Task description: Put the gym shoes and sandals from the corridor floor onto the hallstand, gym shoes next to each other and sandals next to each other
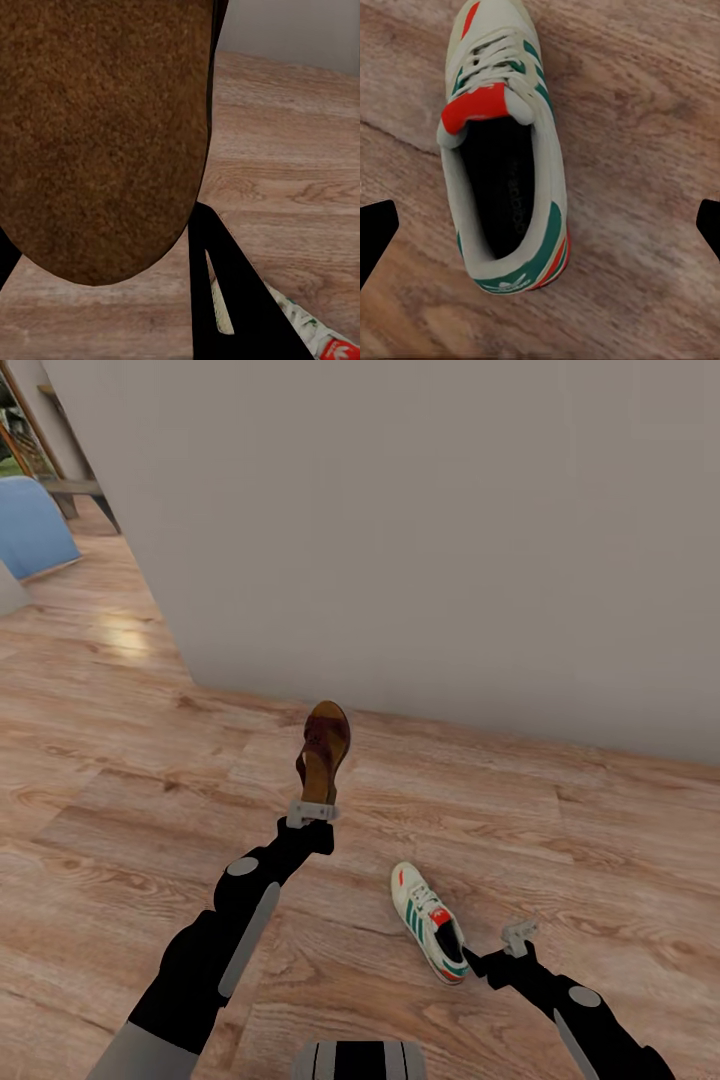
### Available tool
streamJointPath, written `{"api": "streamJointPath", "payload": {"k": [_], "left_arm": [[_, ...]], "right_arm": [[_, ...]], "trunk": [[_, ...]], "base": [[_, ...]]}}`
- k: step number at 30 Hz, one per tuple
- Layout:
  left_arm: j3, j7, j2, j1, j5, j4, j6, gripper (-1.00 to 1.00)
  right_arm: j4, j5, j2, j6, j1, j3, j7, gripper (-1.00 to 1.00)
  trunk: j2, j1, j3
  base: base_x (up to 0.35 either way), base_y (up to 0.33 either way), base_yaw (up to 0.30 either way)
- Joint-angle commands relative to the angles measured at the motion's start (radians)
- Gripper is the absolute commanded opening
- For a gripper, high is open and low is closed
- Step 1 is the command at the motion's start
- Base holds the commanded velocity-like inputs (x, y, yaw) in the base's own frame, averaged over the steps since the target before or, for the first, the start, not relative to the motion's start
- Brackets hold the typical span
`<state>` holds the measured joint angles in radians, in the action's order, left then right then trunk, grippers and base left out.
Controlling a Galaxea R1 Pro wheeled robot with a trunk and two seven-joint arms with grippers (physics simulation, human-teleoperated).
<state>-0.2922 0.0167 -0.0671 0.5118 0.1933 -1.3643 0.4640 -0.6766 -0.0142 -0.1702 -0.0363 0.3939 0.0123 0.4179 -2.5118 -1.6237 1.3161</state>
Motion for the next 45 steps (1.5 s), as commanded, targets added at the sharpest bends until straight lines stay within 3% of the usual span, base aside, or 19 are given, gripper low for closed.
{"api": "streamJointPath", "payload": {"k": [1,18,29,35,42,45], "left_arm": [[0.001,0.002,0.0,0.001,0.003,-0.001,0.005,-1.0],[0.001,0.002,0.0,0.001,0.003,-0.001,0.005,-1.0],[0.001,0.002,0.0,0.001,0.003,-0.001,0.005,-1.0],[0.001,0.002,0.0,0.001,0.003,-0.001,0.005,-1.0],[0.001,0.002,0.0,0.001,0.003,-0.001,0.005,-1.0],[0.001,0.002,0.0,0.001,0.003,-0.001,0.005,-1.0]], "right_arm": [[0.0,-0.002,0.0,-0.004,0.0,0.001,0.001,1.0],[0.0,-0.006,0.002,-0.004,0.0,0.01,0.001,1.0],[0.0,-0.005,0.001,-0.004,0.0,0.005,0.002,1.0],[-0.003,-0.002,0.0,-0.004,0.0,0.002,0.002,1.0],[-0.005,-0.001,0.0,-0.004,0.0,0.002,0.002,1.0],[-0.006,-0.001,0.0,-0.004,0.0,0.001,0.002,1.0]], "trunk": [[-0.001,0.0,0.006],[-0.001,0.0,0.012],[-0.003,-0.005,0.067],[-0.003,-0.005,0.07],[-0.005,-0.008,0.105],[-0.005,-0.008,0.106]], "base": [[0.0,0.0,0.125],[0.0,0.0,0.043],[0.0,0.0,0.143],[0.0,0.0,0.008],[0.0,0.0,0.0],[0.0,0.0,0.0]]}}
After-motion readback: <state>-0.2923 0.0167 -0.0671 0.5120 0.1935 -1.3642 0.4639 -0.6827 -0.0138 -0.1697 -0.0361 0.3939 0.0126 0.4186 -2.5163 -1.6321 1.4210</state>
